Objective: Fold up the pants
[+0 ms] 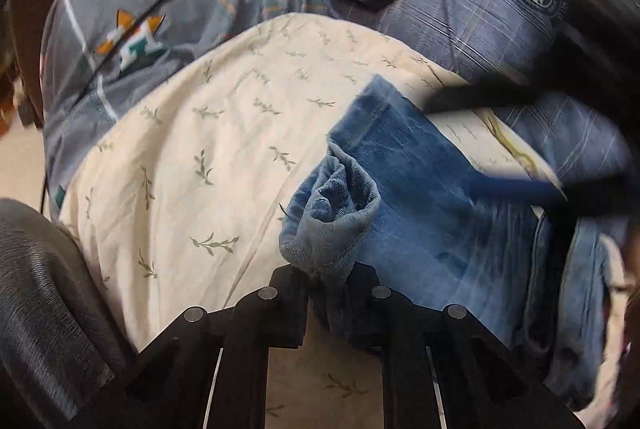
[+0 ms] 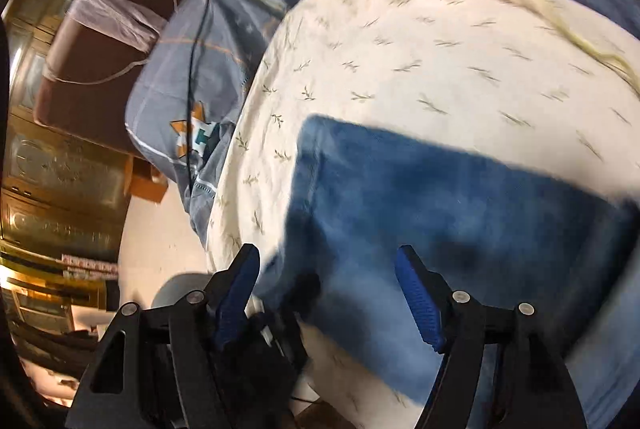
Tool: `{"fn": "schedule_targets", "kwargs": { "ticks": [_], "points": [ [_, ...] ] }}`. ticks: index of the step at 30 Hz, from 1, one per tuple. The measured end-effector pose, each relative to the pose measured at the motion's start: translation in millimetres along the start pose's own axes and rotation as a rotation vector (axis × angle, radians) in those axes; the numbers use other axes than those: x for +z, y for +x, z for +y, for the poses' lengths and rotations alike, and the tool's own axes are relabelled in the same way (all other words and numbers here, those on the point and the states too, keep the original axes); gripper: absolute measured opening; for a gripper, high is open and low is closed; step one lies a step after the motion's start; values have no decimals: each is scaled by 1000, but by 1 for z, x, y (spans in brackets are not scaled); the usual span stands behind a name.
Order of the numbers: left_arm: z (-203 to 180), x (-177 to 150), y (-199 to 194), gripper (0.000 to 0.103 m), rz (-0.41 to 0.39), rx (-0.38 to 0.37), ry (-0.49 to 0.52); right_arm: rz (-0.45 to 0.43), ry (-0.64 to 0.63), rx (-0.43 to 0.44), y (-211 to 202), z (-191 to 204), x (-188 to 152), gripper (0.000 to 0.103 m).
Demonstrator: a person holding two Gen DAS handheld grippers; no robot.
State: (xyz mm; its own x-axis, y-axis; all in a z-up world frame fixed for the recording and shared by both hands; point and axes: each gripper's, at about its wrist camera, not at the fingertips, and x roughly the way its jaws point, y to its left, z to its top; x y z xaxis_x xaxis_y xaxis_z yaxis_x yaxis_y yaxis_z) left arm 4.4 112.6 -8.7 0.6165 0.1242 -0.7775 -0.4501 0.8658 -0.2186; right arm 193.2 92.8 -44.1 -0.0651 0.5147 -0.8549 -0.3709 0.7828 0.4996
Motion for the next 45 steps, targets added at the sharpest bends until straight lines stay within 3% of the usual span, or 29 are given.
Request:
{"fn": "schedule_targets", "kwargs": {
  "ticks": [2,5,7,10,11,12,15,21,25,31,38,40,43,45],
  "points": [
    [-9,-2,-4,11,-16,10,44,70,-43,-19,20,13,12,71],
    [-19,-5,-11,10,-33,0,102,189,-121,-113,49,30,21,69],
    [-27,-7,-16,9,-53,-5,143,219,-156,-162,57,35,22,65],
    [-42,-15,-25,9,-88,-18,228,252,-186,-198,58,35,16,43],
    [-44,-16,-27,9,-90,-30,239,252,-197,-231,54,33,12,23],
    [-46,-16,-28,9,-83,-47,245,244,-192,-241,49,30,9,12],
    [-50,-20,-43,9,-120,-104,266,159,-168,-218,20,20,1,8],
    [-74,-37,-99,9,-296,-249,357,-93,-132,-87,-68,3,-37,7],
    [-96,-52,-129,9,-352,-353,431,-252,-77,-7,-122,-17,-68,7],
    [-117,-54,-144,9,-282,-516,513,-453,34,103,-178,-76,-115,7],
    [-164,-47,-144,9,-208,-688,726,-696,215,247,-219,-168,-174,7],
    [-179,-57,-125,9,-123,-735,778,-668,279,196,-216,-189,-180,7],
    [-186,-70,-100,9,-25,-796,769,-581,353,90,-208,-217,-181,7],
    [-186,-82,-80,10,40,-785,766,-501,389,12,-195,-231,-179,16]
  ]
}}
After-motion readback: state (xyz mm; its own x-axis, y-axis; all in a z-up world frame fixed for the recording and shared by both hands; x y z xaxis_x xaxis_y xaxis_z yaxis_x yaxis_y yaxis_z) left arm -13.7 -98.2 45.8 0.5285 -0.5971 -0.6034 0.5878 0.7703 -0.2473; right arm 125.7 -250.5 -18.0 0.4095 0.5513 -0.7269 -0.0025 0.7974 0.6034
